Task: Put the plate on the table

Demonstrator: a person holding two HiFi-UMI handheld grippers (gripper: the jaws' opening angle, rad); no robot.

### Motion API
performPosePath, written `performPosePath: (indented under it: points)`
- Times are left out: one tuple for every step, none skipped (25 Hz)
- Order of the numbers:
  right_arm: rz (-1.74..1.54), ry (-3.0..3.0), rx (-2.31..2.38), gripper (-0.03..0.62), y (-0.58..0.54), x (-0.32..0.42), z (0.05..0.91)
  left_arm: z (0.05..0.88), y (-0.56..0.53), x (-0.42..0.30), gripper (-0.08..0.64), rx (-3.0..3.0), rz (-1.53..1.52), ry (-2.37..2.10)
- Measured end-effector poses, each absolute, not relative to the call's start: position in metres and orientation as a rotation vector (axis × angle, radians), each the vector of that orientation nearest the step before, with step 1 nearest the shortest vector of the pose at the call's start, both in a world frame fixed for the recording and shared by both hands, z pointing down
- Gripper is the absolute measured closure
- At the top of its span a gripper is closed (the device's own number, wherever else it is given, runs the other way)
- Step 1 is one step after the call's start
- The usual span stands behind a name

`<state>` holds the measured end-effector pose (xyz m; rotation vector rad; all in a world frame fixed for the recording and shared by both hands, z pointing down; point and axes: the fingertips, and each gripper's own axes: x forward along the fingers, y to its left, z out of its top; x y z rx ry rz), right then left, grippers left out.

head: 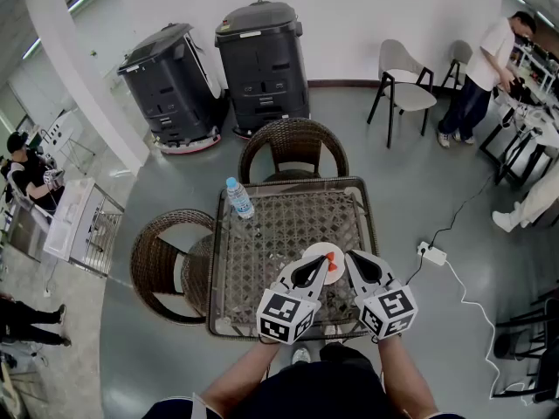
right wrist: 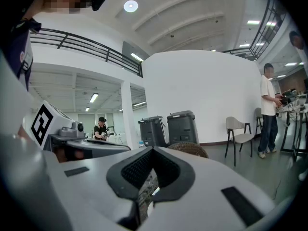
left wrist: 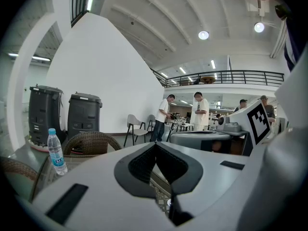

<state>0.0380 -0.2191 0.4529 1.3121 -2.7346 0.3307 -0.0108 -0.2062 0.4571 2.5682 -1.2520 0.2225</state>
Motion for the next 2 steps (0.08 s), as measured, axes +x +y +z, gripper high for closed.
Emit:
performPosePath:
  points:
    - [0.330, -2.735, 1.312, 0.588, -0.2191, 0.0383, 0.4525, 0.4567, -0.2059, -0.0105, 0.552, 2.569, 0.222, -1.251]
    - [0.329, -2.734, 1.313, 0.588, -0.2191, 0.0386, 0.4522, 0.4564, -0.2057, -0.0102, 0.552, 2.569, 0.222, -1.251]
